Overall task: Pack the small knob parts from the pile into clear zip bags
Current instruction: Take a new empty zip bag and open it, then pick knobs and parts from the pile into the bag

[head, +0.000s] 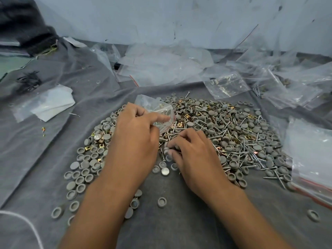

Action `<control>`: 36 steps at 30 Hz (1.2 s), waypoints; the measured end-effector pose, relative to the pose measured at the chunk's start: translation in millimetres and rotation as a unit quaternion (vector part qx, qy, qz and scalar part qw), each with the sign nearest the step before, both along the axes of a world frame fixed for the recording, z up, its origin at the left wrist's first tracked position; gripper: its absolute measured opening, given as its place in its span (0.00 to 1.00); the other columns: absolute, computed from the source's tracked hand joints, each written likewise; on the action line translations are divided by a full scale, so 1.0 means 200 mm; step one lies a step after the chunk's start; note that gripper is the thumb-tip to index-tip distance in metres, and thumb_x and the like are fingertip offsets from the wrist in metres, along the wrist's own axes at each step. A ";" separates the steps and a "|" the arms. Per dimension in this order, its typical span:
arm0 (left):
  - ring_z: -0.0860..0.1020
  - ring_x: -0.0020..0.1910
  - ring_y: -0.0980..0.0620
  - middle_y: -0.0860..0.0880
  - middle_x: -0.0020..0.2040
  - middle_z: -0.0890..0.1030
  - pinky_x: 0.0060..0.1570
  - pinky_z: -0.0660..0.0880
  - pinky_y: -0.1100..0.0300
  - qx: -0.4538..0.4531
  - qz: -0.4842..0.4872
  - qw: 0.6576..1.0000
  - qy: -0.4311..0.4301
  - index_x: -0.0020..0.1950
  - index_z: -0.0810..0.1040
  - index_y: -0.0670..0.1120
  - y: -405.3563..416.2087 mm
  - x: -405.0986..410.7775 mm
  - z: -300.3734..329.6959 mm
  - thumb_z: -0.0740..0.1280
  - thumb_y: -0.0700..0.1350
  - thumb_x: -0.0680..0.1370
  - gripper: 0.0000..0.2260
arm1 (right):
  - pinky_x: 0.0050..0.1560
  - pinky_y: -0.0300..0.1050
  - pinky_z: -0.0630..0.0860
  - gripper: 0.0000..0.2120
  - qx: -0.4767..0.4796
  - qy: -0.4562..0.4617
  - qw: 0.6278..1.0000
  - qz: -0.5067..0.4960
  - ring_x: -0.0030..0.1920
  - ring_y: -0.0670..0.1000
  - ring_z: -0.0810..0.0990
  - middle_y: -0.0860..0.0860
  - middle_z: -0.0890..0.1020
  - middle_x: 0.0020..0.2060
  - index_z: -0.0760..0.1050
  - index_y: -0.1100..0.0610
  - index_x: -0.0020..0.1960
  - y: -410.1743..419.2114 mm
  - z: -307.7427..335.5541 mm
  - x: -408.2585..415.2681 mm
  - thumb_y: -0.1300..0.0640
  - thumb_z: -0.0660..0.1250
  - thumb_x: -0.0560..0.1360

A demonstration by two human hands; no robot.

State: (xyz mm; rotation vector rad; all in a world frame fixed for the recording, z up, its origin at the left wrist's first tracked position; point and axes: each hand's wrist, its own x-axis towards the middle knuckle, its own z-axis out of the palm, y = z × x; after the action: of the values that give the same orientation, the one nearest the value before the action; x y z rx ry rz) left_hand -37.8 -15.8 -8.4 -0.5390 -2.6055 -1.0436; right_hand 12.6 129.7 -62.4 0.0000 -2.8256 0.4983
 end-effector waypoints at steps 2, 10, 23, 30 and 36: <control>0.70 0.42 0.57 0.54 0.47 0.70 0.40 0.64 0.67 0.007 -0.002 1.000 0.006 0.58 0.84 0.57 0.00 0.00 -0.01 0.63 0.39 0.79 0.16 | 0.61 0.49 0.70 0.08 -0.003 -0.006 1.000 -0.001 0.59 0.49 0.69 0.45 0.74 0.58 0.78 0.47 0.58 0.00 0.00 0.00 0.47 0.64 0.81; 0.72 0.48 0.64 0.56 0.50 0.72 0.42 0.67 0.72 0.009 -0.004 1.000 0.005 0.58 0.83 0.59 0.00 0.00 -0.01 0.64 0.41 0.81 0.15 | 0.64 0.49 0.68 0.13 -0.026 -0.042 0.997 0.053 0.61 0.46 0.67 0.41 0.73 0.60 0.71 0.45 0.65 0.02 0.03 0.00 0.44 0.55 0.84; 0.74 0.47 0.61 0.57 0.52 0.71 0.46 0.65 0.76 -0.014 -0.021 1.000 -0.002 0.64 0.78 0.61 -0.01 -0.01 0.00 0.67 0.42 0.80 0.17 | 0.59 0.45 0.73 0.11 -0.028 -0.054 0.993 0.098 0.57 0.44 0.74 0.40 0.76 0.54 0.75 0.44 0.61 0.02 0.06 0.04 0.52 0.68 0.80; 0.72 0.47 0.61 0.57 0.52 0.71 0.46 0.65 0.70 -0.027 -0.043 0.999 -0.001 0.67 0.77 0.60 -0.02 -0.01 -0.01 0.72 0.43 0.76 0.21 | 0.55 0.38 0.77 0.11 -0.209 0.028 0.974 0.080 0.53 0.39 0.78 0.40 0.79 0.53 0.80 0.47 0.61 0.07 0.08 0.03 0.56 0.70 0.79; 0.71 0.45 0.61 0.59 0.51 0.70 0.49 0.66 0.68 -0.042 -0.064 0.997 0.003 0.65 0.77 0.60 0.01 0.00 -0.02 0.76 0.45 0.72 0.23 | 0.49 0.38 0.79 0.12 -0.346 0.212 0.911 0.079 0.51 0.46 0.84 0.43 0.84 0.50 0.79 0.51 0.59 0.05 0.19 0.02 0.59 0.74 0.77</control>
State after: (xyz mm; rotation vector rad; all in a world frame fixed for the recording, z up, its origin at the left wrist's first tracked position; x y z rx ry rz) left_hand -37.1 -13.7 -12.4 -0.7369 -2.6482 -0.9723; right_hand 17.3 139.7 -24.5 0.1746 -2.1070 1.3291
